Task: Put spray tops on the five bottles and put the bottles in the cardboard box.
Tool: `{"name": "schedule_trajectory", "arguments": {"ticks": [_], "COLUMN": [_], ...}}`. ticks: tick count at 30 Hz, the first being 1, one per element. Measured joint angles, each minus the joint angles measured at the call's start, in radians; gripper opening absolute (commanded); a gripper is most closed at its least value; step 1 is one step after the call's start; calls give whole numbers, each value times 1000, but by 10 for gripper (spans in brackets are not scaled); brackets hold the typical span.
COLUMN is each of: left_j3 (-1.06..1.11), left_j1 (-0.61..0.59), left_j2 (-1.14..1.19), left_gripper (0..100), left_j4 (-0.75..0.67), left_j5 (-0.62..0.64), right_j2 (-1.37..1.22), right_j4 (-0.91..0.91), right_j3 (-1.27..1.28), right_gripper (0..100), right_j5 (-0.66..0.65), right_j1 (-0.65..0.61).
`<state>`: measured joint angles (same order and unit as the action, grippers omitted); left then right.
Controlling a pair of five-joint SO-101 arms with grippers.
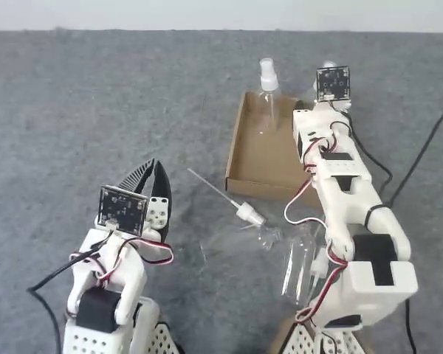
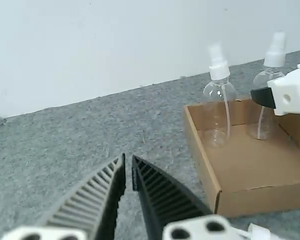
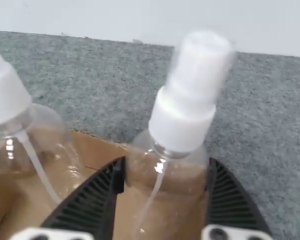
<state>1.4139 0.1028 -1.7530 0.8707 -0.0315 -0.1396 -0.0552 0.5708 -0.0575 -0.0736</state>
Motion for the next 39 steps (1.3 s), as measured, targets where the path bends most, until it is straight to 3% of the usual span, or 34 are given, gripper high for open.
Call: {"name": "schedule_trajectory", "arguments": {"ticks": [39], "left_j3": [0], "left_j1": [0], "left_j2": [0], "left_gripper": [12], "left_j4": [0], "left_j5": [0], "right_j2": [0], "right_j4": [0], "right_j3": [0], "right_gripper": [193], "right_j5": [-35], "right_j1": [-20]}}
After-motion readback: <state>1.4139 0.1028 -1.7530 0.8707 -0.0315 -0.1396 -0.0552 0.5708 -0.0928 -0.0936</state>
